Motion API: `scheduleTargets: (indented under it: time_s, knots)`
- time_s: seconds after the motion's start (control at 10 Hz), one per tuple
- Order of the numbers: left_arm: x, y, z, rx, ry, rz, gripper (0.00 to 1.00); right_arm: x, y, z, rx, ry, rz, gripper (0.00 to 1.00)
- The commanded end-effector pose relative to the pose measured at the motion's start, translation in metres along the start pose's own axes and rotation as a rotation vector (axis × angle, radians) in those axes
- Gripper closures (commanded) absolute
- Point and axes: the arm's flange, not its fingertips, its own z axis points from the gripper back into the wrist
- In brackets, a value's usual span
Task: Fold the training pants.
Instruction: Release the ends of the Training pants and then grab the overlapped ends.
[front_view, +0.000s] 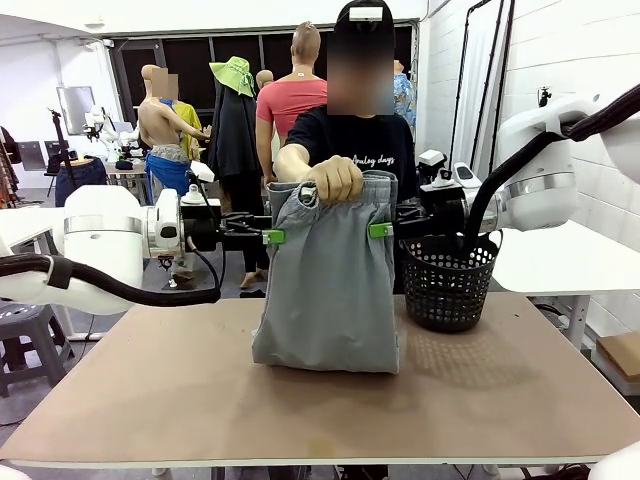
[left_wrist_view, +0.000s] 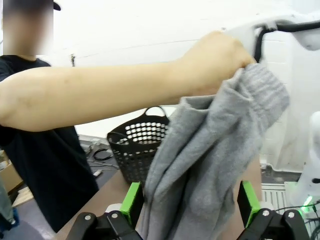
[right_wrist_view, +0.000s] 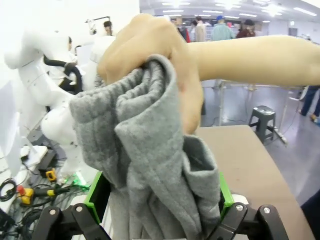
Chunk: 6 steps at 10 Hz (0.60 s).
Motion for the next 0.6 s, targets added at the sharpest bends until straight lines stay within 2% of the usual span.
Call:
scheduleTargets:
  time_s: [0.0, 0.5]
  knots:
    - [-0.003, 0.005, 0.007, -0.093, -0.002, -0.009, 0.0, 0.005, -0.002, 0.008, 0.073, 0.018, -0.055, 0.0]
    - [-0.005, 0.004, -0.005, -0.121, -0.011, -0.005, 0.0, -0.001, 0.004, 0.0, 0.035, 0.005, 0.001, 0.0]
